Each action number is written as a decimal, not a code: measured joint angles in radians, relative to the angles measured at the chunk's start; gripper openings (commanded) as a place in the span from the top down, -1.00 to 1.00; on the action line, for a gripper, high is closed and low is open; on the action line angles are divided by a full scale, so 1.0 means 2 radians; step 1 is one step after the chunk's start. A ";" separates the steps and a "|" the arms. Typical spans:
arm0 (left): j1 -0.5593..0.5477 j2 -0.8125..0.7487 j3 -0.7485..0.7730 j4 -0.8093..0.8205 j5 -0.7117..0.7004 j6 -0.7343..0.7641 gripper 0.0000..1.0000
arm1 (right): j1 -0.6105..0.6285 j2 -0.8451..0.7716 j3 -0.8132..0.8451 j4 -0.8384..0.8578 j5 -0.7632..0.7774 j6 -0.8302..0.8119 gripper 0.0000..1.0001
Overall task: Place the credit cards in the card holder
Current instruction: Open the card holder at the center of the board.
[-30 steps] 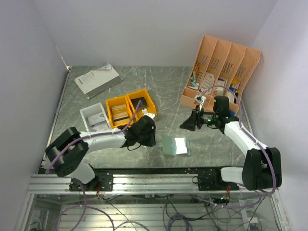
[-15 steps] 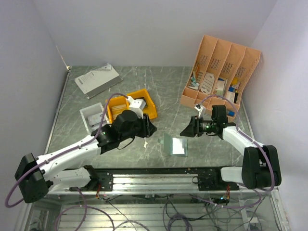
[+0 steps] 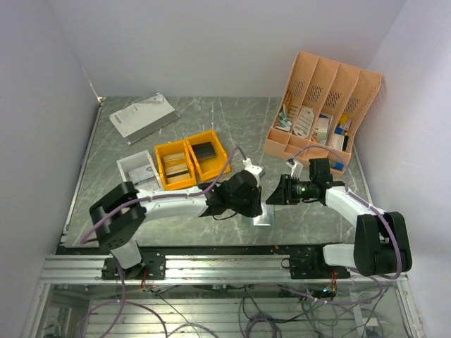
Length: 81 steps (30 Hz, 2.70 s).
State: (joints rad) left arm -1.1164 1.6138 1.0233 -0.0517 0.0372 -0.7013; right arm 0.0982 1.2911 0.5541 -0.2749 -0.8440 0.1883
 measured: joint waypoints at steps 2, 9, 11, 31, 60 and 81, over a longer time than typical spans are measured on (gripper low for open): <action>0.000 0.024 0.002 -0.014 -0.005 0.006 0.47 | 0.000 0.000 -0.006 0.000 0.000 0.005 0.26; 0.000 0.041 -0.008 -0.055 -0.032 0.018 0.45 | 0.000 0.042 -0.008 0.011 -0.001 0.012 0.28; 0.000 0.045 -0.014 -0.055 -0.036 0.021 0.45 | 0.000 0.054 -0.008 0.012 -0.001 0.013 0.28; 0.001 0.081 -0.046 0.027 -0.042 0.023 0.43 | 0.001 0.136 0.070 0.004 -0.073 0.006 -0.01; 0.024 0.109 -0.078 0.177 -0.026 -0.037 0.39 | -0.106 0.035 0.085 -0.057 -0.030 -0.015 1.00; 0.024 0.109 -0.078 0.179 -0.014 -0.037 0.40 | -0.028 0.116 0.082 -0.078 0.067 -0.012 1.00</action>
State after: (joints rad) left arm -1.0683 1.8309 0.8665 0.3073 0.0097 -0.7757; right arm 0.0418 1.5238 0.7177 -0.4309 -0.7109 0.1642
